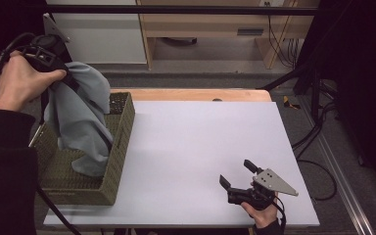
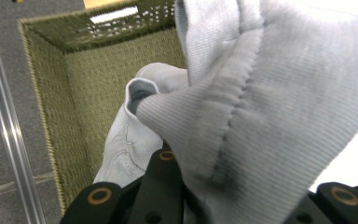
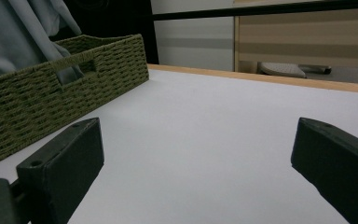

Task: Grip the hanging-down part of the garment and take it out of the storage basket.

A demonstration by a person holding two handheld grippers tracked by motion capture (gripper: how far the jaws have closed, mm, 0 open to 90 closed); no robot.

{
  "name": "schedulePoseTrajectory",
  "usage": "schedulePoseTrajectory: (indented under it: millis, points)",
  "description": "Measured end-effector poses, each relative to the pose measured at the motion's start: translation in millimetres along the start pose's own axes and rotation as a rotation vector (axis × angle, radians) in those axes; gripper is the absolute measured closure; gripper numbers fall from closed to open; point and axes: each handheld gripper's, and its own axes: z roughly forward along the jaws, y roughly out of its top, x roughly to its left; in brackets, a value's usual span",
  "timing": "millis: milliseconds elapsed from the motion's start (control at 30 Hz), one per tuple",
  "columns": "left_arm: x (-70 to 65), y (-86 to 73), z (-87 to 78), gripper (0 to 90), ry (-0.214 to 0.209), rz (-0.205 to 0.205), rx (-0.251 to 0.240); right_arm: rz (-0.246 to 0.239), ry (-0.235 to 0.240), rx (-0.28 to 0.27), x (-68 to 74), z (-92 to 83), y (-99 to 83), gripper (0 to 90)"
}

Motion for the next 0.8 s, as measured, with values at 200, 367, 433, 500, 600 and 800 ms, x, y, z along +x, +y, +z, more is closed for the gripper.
schedulePoseTrajectory:
  millis: [200,367,433,500,600,800]
  points:
    - [-8.2,1.0,-21.3,83.2,0.01,0.016,-0.029,-0.009,0.013,-0.001,1.9,1.5,3.0,2.8]
    - [-11.7,1.4,-31.2,83.2,0.018,0.025,-0.039,-0.002,0.027,-0.005,5.5,4.4,6.1,2.9]
    - [-12.8,2.1,-36.3,83.2,0.017,0.026,-0.044,-0.006,0.034,-0.006,6.4,6.2,7.3,2.9]
    - [-14.0,3.0,-41.0,83.2,0.017,0.028,-0.049,-0.007,0.041,-0.012,7.9,8.4,9.1,3.0]
    - [-16.3,4.4,-44.5,83.2,0.01,0.034,-0.055,-0.012,0.044,-0.012,9.0,9.9,11.3,3.1]
    - [-21.0,9.0,-40.9,83.2,0.011,0.041,-0.032,-0.007,0.055,-0.017,12.6,13.4,14.9,3.3]
